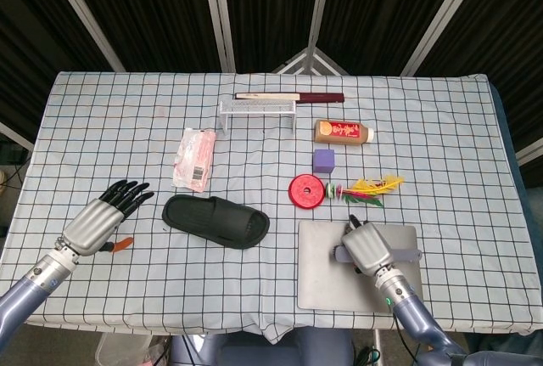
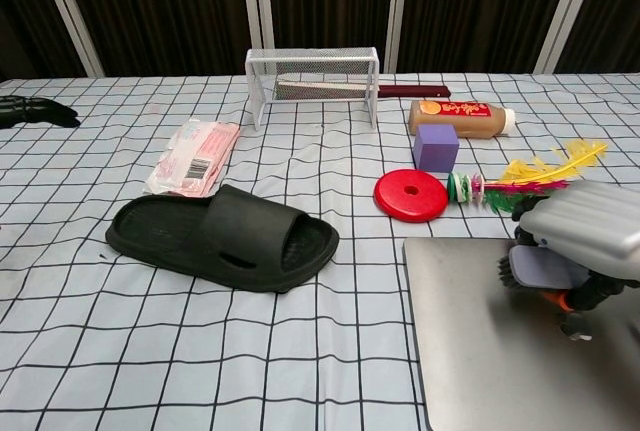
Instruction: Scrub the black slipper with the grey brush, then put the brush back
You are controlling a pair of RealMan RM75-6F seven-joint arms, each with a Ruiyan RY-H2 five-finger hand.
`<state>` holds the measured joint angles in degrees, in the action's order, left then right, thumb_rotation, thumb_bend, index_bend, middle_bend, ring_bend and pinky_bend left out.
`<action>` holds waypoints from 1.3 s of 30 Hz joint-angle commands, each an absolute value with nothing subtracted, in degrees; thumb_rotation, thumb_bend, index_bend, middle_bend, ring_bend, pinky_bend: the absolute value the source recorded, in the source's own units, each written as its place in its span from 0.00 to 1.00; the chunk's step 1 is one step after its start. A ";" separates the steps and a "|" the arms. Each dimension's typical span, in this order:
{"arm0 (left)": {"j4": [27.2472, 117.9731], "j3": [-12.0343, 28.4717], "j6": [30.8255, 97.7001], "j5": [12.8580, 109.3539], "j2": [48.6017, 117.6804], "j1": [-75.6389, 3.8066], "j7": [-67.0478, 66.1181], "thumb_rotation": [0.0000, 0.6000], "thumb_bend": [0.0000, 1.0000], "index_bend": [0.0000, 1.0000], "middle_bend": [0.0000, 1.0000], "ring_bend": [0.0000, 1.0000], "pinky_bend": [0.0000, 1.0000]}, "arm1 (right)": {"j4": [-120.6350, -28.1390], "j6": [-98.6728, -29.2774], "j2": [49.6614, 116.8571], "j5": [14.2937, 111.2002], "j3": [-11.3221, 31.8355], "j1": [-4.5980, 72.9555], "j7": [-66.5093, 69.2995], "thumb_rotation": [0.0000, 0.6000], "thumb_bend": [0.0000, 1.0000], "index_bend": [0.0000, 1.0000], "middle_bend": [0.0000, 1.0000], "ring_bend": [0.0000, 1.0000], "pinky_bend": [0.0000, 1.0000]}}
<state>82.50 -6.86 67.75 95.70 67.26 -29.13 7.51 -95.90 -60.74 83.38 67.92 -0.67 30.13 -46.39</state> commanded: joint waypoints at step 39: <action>91.65 -9.09 84.44 89.80 62.59 -12.33 -1.22 1.00 0.09 0.00 0.00 0.00 0.00 | -97.48 -95.76 72.46 91.50 -7.70 11.71 -20.57 1.00 0.34 0.00 0.00 0.00 0.00</action>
